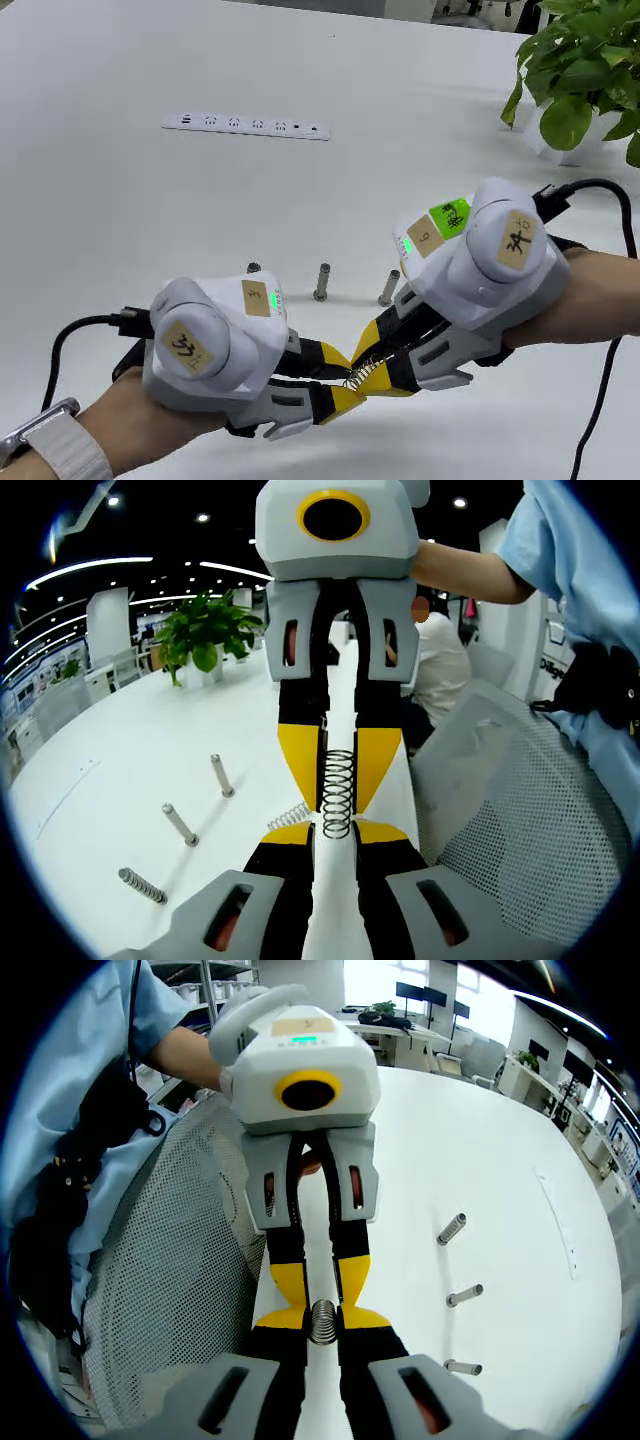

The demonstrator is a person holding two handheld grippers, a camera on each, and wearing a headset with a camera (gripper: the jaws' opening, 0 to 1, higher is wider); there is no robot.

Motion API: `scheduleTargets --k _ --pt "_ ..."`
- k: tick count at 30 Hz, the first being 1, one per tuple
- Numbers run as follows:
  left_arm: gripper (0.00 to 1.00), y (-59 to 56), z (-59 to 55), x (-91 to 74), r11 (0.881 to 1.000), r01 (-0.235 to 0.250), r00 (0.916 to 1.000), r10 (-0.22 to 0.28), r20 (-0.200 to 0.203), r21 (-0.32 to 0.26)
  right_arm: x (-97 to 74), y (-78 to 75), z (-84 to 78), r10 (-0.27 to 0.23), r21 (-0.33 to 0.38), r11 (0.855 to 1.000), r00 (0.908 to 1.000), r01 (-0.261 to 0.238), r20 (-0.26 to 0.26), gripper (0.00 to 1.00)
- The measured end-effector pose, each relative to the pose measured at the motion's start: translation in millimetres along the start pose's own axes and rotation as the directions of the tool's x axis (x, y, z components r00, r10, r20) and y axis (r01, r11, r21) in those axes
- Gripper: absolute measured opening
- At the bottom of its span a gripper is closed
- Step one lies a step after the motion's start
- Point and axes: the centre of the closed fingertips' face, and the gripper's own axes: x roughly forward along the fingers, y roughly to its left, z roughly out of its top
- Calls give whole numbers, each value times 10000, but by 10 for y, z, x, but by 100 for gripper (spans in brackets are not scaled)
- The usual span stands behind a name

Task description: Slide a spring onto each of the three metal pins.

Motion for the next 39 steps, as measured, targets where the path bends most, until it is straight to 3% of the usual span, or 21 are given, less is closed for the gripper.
scheduleTargets --k 10,20,24,28,31,36,39 --pt "29 226 -164 -239 9892 -1064 9943 1070 14 -1005 -30 -30 -79 -83 -4 10000 9998 83 -198 12" --pt "46 470 -261 -472 9580 -2333 9715 2371 32 -1667 -48 -64 -175 -54 -49 10000 9989 52 -460 12" --pt "59 627 -306 -566 9283 -3237 9440 3298 36 -1828 -60 -105 -193 -95 -130 9999 9984 88 -555 12" --pt "76 725 -334 -643 8999 -3737 9219 3871 171 -2247 -67 -140 -200 -88 -250 9997 9977 71 -669 12" --pt "82 792 -321 -700 8839 -4041 9034 4260 488 -2354 -69 -188 -198 -78 -309 9995 9970 54 -773 12" --pt "96 848 -336 -755 8608 -4388 8835 4656 506 -2578 -98 -276 -179 -91 -582 9983 9951 34 -980 12" --pt "100 862 -370 -773 8535 -4486 8794 4744 392 -2651 -121 -359 -152 -150 -759 9971 9944 71 -1044 12"
